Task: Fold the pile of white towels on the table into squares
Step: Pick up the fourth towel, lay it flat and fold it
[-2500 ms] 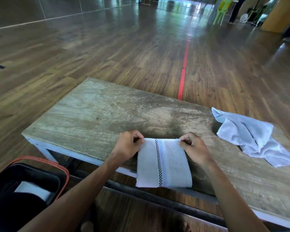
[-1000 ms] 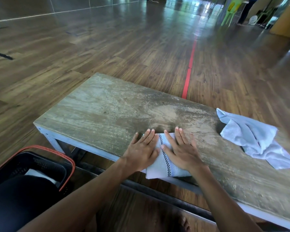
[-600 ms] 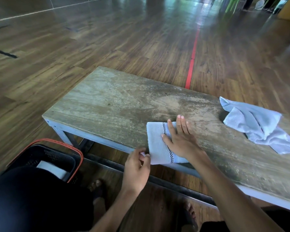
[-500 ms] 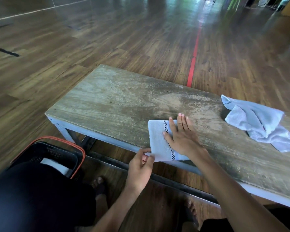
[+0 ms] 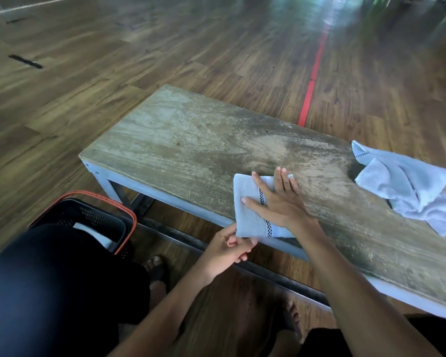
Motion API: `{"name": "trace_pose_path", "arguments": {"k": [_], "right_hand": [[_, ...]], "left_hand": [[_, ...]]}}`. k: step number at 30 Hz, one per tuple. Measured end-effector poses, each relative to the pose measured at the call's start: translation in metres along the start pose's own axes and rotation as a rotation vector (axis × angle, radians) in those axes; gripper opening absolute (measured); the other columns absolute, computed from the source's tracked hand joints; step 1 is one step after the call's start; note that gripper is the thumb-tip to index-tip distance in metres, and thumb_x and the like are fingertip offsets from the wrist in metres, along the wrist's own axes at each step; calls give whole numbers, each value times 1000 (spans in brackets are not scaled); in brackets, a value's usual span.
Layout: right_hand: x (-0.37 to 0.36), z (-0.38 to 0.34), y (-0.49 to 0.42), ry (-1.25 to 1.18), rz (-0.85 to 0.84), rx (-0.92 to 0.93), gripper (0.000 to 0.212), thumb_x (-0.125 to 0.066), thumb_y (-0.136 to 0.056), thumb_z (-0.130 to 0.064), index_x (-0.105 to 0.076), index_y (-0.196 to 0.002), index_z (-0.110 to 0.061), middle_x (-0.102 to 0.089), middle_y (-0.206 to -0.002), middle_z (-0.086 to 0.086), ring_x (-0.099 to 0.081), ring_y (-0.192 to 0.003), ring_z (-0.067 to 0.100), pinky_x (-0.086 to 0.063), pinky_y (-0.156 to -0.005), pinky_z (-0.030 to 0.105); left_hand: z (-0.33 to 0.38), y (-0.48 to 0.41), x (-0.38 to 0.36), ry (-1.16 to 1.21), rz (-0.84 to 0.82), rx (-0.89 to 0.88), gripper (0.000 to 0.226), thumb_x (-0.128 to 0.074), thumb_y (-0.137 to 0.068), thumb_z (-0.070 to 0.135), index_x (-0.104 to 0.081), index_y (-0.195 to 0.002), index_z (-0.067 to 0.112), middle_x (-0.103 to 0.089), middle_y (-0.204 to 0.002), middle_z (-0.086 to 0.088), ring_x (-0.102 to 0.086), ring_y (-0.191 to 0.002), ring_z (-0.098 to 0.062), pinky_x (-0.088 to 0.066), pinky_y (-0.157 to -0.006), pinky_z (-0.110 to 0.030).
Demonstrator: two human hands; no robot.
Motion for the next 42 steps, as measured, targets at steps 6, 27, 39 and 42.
{"name": "trace_pose_path", "arguments": {"k": [6, 27, 39, 42], "right_hand": [[-1, 0, -1, 12, 31, -24, 78, -7, -78, -82, 12, -145, -47, 24, -155, 16, 28, -142, 25, 16, -115, 41], [-10, -13, -3, -68, 144, -165, 79, -7, -80, -81, 5, -148, -42, 15, -157, 19, 23, -144, 26, 14, -117, 42], [-5, 30, 74, -831, 590, -321, 52, -44, -83, -61, -52, -127, -35, -53, -137, -4, -43, -131, 15, -30, -112, 47], [-33, 40, 109, -930, 636, -500, 36, -56, -86, -47, -63, -112, -25, -63, -118, 4, -55, -115, 23, -41, -103, 47]], "left_hand": [[-2, 3, -1, 28, 88, -19, 20, -65, -88, 15, -66, -108, 18, -72, -91, 15, -64, -91, 6, -46, -73, -8], [5, -10, 10, 29, 410, 70, 27, -80, -74, 25, -63, -80, 4, -74, -86, -8, -71, -84, -14, -50, -65, -16], [42, -9, 16, -431, 637, -349, 26, -67, -84, 29, -55, -104, 17, -59, -107, 4, -56, -100, -13, -46, -90, -31], [49, -28, -3, -747, 446, -396, 35, -48, -90, 35, -54, -120, 18, -56, -125, 0, -51, -116, -22, -38, -101, -46]]}}
Point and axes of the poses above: each hand's wrist, its own y-axis away from the middle knuckle, its own x-axis out of the back of the hand, z = x × y, the point moved 1 cm from there along -y, towards the middle knuckle
